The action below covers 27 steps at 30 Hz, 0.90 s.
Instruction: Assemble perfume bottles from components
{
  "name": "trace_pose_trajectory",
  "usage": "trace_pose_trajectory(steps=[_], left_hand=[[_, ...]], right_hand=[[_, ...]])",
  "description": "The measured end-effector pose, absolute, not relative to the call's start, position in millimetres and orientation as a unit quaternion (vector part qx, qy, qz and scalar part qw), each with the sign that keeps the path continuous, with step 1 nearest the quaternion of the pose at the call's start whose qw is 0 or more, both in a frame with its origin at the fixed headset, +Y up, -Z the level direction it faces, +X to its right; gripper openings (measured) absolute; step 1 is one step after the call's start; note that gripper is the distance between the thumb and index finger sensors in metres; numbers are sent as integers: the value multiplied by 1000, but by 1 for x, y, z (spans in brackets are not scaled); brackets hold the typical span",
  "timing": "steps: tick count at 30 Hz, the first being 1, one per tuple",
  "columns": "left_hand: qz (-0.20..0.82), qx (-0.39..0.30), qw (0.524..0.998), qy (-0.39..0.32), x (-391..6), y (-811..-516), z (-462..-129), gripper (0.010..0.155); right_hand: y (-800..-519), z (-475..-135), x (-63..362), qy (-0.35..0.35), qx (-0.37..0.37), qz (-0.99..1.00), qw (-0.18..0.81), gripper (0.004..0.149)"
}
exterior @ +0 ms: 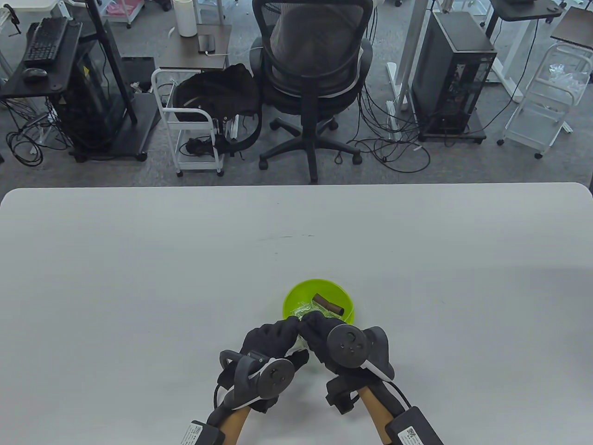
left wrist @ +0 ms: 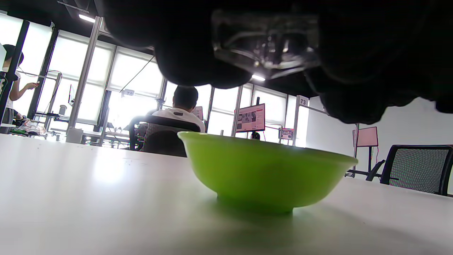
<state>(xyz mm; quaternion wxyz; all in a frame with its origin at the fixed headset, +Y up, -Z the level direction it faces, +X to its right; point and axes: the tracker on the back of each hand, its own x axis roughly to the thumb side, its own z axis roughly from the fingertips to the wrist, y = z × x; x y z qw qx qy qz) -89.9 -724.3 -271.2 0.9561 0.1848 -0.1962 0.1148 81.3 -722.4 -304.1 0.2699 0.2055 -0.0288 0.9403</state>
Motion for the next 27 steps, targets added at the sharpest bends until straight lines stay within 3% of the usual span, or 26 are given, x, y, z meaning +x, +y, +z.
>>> trace_pose_trajectory(steps=[4,11,21,27], left_hand=[[117,179,958,-191,-96,-726,-273,75],[106,185,955,-207,-92,-724,-271,75],[105,187,951,-221,-87,-723,-268,75],[114,176,955,-210,-96,-726,-273,75]], right_hand=[[-717,-306,82,59,259,923,278,50],[-719,-303,78,-25,203,958,204,54],[-720,-302,81,-40,182,943,276,46],[-715,-303,83,85,267,923,264,54]])
